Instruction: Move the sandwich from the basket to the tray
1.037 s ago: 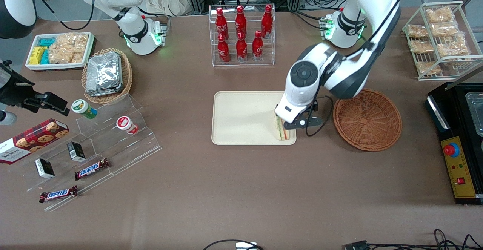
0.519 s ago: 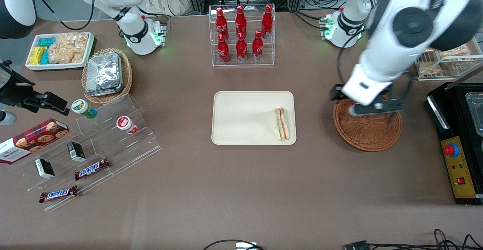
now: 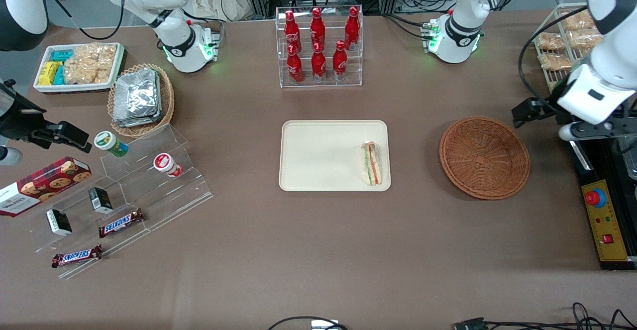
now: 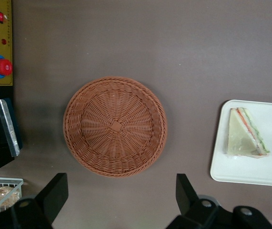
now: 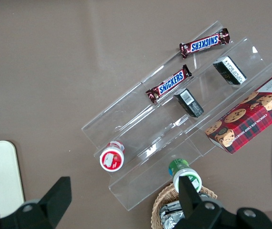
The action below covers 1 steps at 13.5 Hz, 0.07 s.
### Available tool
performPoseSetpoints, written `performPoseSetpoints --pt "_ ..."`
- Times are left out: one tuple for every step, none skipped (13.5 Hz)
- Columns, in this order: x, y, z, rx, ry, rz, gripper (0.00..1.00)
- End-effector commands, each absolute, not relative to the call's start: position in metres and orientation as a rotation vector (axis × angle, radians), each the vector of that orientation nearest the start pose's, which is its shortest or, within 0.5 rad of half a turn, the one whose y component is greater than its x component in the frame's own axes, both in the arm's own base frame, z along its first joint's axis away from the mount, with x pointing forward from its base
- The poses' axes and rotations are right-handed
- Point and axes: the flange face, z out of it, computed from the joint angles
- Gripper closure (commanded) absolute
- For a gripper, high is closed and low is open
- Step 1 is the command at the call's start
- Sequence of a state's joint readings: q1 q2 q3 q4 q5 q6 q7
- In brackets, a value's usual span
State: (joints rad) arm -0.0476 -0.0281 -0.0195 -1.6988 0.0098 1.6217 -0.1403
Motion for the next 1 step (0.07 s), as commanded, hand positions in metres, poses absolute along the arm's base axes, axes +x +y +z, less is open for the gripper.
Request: performPoseSetpoints --pt "0.5424 -0.0303 0.5950 -3.140 -0.097 0.061 0.00"
